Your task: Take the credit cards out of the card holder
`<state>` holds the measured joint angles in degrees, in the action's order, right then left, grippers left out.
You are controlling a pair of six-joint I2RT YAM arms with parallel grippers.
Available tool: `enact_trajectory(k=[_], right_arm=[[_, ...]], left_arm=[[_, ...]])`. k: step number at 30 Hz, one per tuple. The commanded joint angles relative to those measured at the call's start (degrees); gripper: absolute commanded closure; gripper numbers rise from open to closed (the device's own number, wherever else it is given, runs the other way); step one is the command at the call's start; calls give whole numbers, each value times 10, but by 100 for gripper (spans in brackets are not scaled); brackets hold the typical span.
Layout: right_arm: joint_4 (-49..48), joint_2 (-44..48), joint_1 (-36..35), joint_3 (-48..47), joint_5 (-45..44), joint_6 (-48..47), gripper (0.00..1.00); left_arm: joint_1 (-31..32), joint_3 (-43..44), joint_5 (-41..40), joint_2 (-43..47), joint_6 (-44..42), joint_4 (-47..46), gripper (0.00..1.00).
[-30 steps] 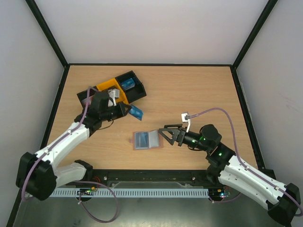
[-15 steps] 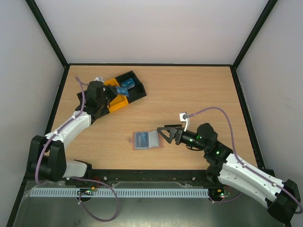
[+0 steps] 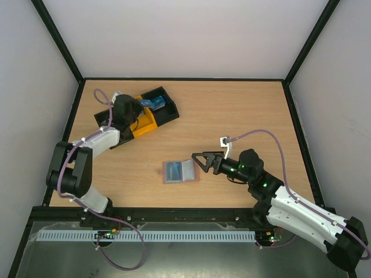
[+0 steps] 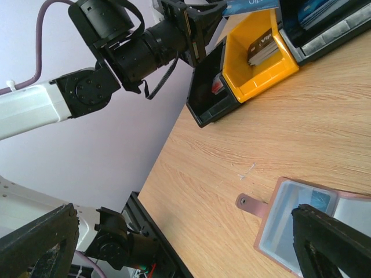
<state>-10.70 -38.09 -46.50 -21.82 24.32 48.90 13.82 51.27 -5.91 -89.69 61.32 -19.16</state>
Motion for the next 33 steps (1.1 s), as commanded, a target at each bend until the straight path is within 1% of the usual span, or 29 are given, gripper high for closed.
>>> enact_trajectory(k=[1, 6, 11, 18, 24, 27, 33], right_arm=[[-1, -13, 1, -16, -14, 1, 2], [9, -38, 0, -28, -18, -10, 2], [34, -55, 1, -46, -24, -31, 2], [29, -77, 1, -51, -30, -41, 2], [46, -99, 1, -66, -35, -51, 2], [43, -104, 1, -65, -36, -52, 2], [54, -115, 1, -71, -45, -75, 2]], left_arm=[[-1, 40, -25, -37, 24, -37, 97], [0, 77, -39, -81, 30, -32, 97], [8, 113, -57, -116, 16, -25, 97], [16, 147, -76, -172, 14, -34, 97], [29, 177, -111, -205, -12, -21, 97], [31, 182, -114, -217, -14, -32, 97], [33, 218, -122, -253, -16, -6, 97]])
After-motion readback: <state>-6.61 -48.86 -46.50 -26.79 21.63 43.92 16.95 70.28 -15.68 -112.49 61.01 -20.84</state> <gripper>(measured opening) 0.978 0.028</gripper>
